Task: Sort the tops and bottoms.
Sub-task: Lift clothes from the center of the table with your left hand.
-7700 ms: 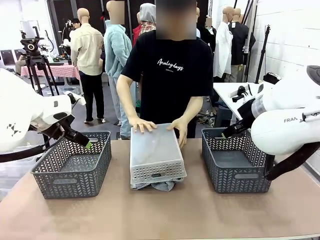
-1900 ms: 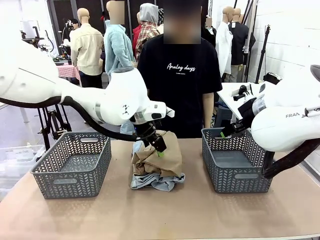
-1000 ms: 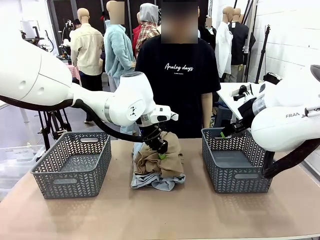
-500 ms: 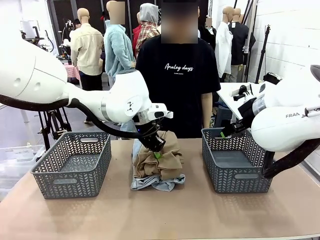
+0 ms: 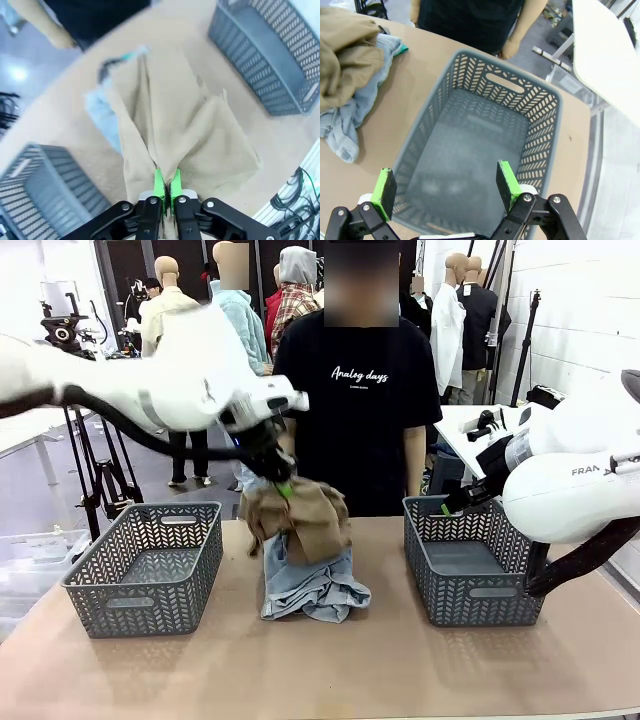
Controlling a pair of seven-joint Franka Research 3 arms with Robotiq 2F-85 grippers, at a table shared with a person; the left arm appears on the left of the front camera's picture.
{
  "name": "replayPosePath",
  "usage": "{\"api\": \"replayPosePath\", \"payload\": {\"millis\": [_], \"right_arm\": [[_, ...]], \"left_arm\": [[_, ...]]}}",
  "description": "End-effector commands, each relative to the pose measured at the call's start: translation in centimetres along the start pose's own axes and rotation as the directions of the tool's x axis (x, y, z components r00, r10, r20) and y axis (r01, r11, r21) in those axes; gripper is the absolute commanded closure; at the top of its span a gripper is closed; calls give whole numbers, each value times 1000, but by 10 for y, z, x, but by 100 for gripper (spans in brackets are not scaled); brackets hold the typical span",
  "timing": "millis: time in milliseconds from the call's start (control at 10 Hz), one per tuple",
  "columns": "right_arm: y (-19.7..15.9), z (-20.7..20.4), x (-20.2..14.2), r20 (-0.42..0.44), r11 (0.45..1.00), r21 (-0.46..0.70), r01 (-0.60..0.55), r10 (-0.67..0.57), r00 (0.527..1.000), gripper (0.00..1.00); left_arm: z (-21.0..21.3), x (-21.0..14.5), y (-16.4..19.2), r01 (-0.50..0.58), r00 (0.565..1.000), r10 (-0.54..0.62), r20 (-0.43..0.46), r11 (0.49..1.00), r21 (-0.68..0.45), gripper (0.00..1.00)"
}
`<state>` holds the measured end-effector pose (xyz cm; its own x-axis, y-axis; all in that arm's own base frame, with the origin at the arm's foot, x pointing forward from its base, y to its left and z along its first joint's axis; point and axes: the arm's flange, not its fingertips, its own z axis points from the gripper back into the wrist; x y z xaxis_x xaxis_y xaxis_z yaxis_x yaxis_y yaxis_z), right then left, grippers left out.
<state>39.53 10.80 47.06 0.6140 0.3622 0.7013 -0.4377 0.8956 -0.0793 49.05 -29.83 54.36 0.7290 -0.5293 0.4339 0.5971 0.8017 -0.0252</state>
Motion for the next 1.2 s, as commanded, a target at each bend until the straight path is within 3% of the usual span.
{"api": "replayPosePath", "payload": {"millis": [0, 200, 400, 1100], "right_arm": [[-1, -1, 0, -1, 1000, 0, -6, 6, 1000, 0], [-1, -1, 0, -1, 1000, 0, -6, 6, 1000, 0], [-1, -1, 0, -1, 1000, 0, -6, 6, 1000, 0], [-1, -1, 0, -1, 1000, 0, -6, 6, 1000, 0]], "left_arm": [[46, 13, -4, 23, 996, -33, 84, 993, 113, 100], [98, 31, -21, 92, 979, -114, 170, 987, 134, 100], [123, 34, -31, 118, 963, -148, 226, 983, 141, 100], [129, 37, -36, 111, 967, -138, 216, 985, 130, 100]]}}
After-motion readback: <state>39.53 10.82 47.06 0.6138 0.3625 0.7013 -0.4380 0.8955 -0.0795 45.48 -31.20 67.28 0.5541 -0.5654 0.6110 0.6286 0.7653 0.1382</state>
